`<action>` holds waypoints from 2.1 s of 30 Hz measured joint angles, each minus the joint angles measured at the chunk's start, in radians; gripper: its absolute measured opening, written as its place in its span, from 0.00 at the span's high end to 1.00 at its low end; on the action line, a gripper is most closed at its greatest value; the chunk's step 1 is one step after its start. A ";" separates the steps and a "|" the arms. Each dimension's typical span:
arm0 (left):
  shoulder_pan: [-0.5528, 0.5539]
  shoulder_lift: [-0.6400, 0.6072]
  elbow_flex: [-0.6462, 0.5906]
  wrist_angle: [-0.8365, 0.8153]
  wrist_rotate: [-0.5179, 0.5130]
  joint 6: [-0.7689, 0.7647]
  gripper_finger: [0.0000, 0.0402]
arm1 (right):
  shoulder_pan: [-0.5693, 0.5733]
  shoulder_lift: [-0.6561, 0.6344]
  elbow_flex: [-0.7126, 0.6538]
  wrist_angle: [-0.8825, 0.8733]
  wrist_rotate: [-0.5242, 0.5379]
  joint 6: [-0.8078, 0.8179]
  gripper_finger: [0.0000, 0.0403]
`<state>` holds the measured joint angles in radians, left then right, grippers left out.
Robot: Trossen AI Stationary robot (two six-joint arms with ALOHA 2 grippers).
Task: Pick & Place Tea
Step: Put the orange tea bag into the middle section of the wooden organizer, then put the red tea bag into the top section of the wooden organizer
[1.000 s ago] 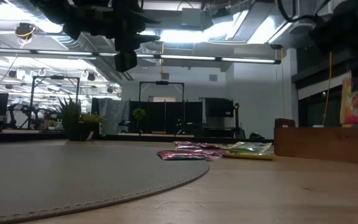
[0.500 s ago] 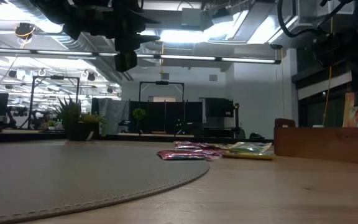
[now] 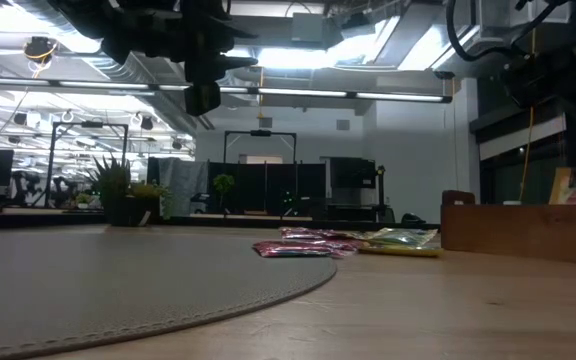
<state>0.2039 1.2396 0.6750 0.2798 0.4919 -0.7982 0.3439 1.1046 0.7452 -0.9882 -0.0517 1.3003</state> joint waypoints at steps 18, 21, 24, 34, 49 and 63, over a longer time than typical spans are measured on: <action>0.000 0.000 0.000 0.000 0.000 0.000 0.71 | -0.001 -0.003 0.021 -0.066 0.031 0.049 0.71; 0.000 0.000 0.000 -0.001 0.000 0.000 0.71 | -0.001 -0.003 0.035 0.044 0.048 0.051 0.71; 0.000 0.000 0.000 -0.023 -0.003 0.022 0.71 | -0.002 0.001 0.035 0.237 0.093 0.061 0.72; 0.002 0.000 -0.001 -0.153 -0.050 0.125 0.72 | -0.002 0.205 0.037 0.727 0.253 0.122 0.72; 0.001 0.000 -0.001 -0.259 -0.114 0.336 0.96 | -0.074 0.589 0.269 0.911 0.119 0.184 0.72; -0.116 0.013 -0.001 -0.344 -0.157 0.488 1.00 | -0.079 0.810 0.490 0.742 0.025 0.160 0.78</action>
<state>0.0883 1.2530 0.6743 -0.0639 0.3351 -0.3103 0.2646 1.9144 1.2350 -0.2460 -0.0267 1.4605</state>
